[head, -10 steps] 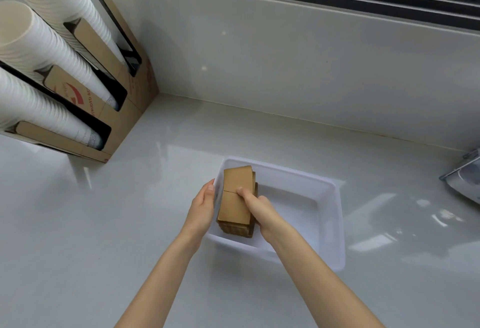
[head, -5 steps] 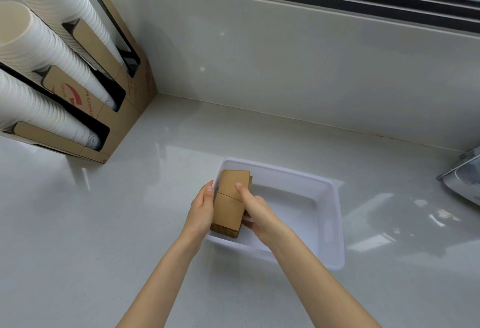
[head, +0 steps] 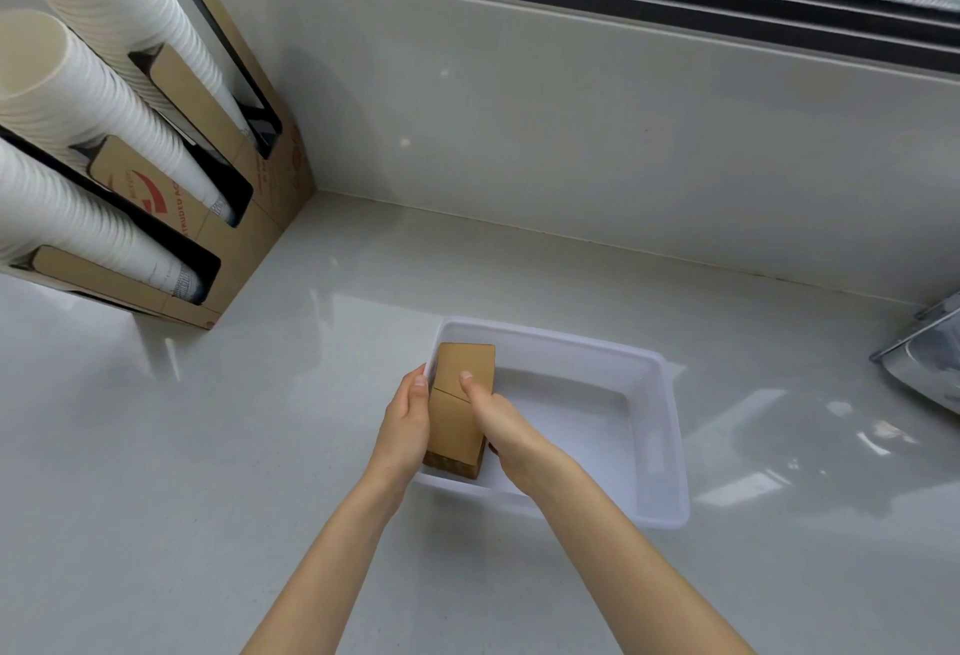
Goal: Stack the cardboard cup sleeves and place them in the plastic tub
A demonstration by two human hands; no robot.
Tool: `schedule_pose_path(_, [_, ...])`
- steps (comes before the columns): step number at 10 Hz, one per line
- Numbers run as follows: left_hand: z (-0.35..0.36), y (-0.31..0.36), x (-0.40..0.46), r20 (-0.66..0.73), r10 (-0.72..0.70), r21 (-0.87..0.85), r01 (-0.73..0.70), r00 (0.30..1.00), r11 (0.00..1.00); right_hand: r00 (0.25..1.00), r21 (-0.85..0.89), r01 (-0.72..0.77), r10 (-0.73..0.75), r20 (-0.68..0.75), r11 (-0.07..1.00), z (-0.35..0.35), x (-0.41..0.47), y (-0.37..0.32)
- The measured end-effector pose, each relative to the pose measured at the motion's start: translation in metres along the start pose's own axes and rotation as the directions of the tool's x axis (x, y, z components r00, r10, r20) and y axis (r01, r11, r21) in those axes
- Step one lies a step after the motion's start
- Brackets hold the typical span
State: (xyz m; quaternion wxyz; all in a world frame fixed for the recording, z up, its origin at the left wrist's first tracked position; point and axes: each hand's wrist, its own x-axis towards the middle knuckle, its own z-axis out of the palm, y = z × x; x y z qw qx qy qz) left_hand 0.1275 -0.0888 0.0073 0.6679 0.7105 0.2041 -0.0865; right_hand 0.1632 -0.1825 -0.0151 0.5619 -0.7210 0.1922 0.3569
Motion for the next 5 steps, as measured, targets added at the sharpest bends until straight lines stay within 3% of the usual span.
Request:
schedule_pose_path(3, [0.000,-0.002,0.002,-0.003,0.040,0.021,-0.040,0.999,0.999,0.999,-0.021,0.026,-0.026,0.025,0.999,-0.014,-0.011,0.000])
schedule_pose_path(5, [-0.012,0.009,0.007,0.035,0.014,0.178,-0.020,0.999,0.984,0.999,-0.064,0.049,-0.047,0.028,0.997,-0.023,-0.039,-0.007])
